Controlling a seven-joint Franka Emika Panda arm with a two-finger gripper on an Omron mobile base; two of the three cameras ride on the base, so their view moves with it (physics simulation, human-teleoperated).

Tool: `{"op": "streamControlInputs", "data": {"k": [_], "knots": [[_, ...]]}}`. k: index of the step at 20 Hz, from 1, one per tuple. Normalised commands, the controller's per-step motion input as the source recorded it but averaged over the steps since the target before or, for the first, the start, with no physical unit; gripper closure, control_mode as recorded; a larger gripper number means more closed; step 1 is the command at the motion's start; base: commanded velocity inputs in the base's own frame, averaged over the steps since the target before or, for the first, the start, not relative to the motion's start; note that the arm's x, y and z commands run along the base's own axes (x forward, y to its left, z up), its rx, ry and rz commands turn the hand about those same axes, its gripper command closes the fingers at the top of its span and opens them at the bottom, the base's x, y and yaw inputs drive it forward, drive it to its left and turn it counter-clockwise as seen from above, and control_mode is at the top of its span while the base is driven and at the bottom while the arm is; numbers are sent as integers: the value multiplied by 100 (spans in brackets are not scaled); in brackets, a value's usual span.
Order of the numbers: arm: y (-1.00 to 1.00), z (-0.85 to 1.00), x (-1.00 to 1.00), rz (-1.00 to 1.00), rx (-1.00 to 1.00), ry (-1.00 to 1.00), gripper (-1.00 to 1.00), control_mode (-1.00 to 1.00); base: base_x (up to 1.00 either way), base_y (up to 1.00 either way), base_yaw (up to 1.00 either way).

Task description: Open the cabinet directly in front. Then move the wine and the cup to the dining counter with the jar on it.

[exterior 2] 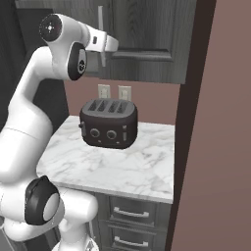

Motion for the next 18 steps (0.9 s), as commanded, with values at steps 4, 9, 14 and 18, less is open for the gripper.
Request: {"op": "streamControlInputs", "data": {"k": [4, 9, 14, 18], "knots": [[1, -16, 21, 1, 6, 0, -100, -100, 0, 0, 0], [2, -1, 41, 0, 0, 0, -100, -100, 0, 0, 0], [26, -5, 51, 0, 1, 1, -100, -100, 0, 0, 0], [20, -18, 75, 2, 5, 5, -100, -100, 0, 0, 0]]}}
